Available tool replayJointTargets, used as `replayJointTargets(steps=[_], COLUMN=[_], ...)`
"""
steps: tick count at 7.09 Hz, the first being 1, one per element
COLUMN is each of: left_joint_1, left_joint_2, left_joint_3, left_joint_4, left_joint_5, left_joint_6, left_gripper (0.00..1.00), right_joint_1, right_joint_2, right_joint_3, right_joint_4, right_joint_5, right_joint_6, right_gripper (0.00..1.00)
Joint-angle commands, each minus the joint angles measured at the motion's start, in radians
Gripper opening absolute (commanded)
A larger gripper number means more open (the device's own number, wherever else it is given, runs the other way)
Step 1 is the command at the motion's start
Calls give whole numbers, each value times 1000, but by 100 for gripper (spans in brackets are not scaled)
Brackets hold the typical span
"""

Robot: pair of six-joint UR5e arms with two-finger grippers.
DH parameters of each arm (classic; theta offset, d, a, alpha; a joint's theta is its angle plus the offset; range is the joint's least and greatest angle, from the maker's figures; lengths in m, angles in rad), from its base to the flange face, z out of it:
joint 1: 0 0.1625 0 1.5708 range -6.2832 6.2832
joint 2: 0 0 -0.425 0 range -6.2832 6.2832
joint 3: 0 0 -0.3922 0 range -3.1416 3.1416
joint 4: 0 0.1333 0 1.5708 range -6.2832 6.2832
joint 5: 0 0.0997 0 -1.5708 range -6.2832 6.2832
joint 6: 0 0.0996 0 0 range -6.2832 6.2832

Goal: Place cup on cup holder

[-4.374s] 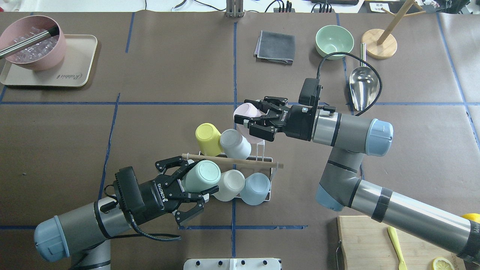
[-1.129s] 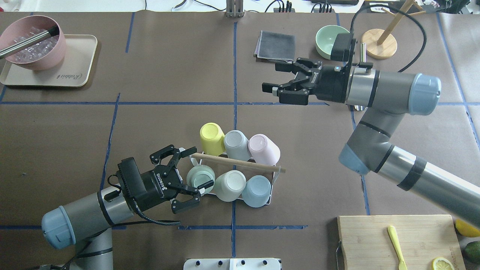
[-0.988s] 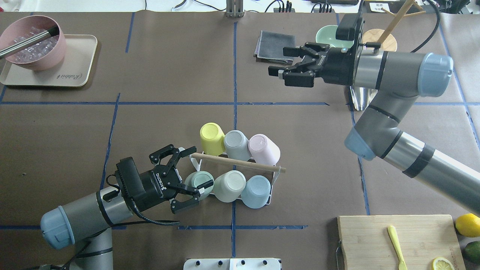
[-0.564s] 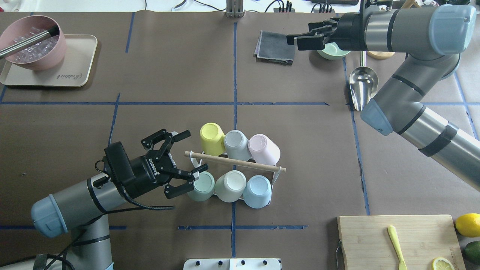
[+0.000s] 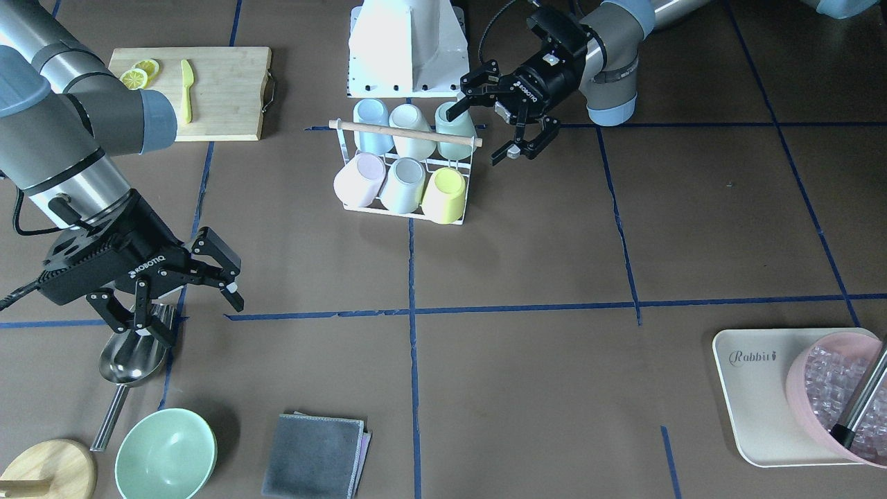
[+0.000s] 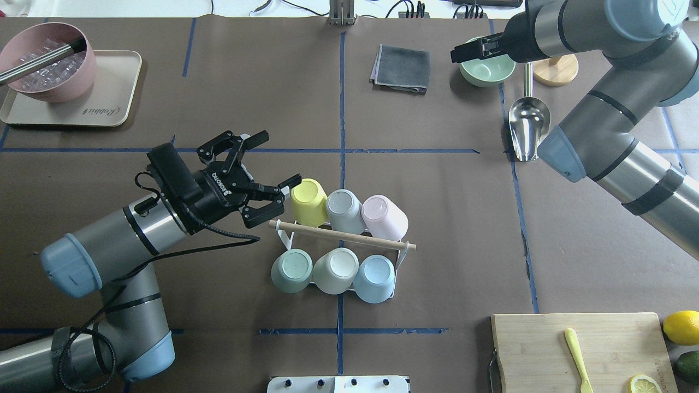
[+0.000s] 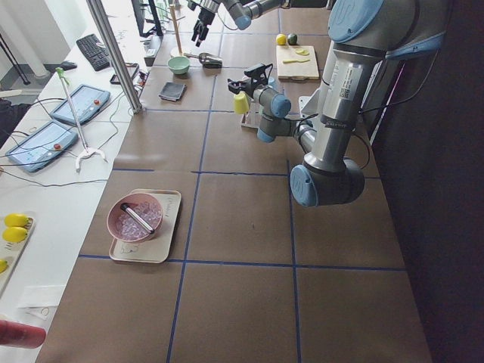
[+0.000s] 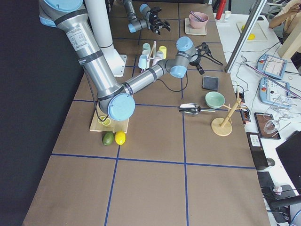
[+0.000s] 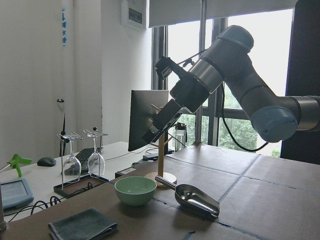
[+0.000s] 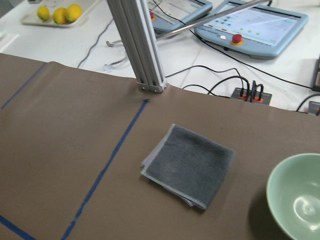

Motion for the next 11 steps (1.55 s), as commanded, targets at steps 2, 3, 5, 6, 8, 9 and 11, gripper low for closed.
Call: replayJointTargets(steps=[2, 3, 5, 6, 8, 9, 11], left_joint_1=[-106, -119, -150, -181, -271, -308, -389], left_joint_2=[-50, -52, -58, -58, -44, -36, -27], left_joint_3=[2, 1, 1, 1, 31, 71, 129], left_joint_4=[200, 280, 450, 524, 607, 665, 815], left_joint_5=[1, 1, -4, -64, -241, -326, -523], left_joint_6=[-20, -60, -90, -95, -95, -95, -92], left_gripper=[100, 100, 100, 100, 100, 100, 100], right_joint_1=[52, 62, 106, 123, 177, 218, 305], right_joint_2=[-1, -1, -8, -24, -34, -37, -89], right_joint_3=[3, 13, 13, 13, 7, 6, 6], right_joint_4=[-331, -464, -635, -671, -798, -887, -1014], right_joint_5=[123, 136, 174, 202, 266, 300, 321], right_joint_6=[-46, -154, -345, -347, -388, -472, -686], right_gripper=[100, 100, 100, 100, 100, 100, 100])
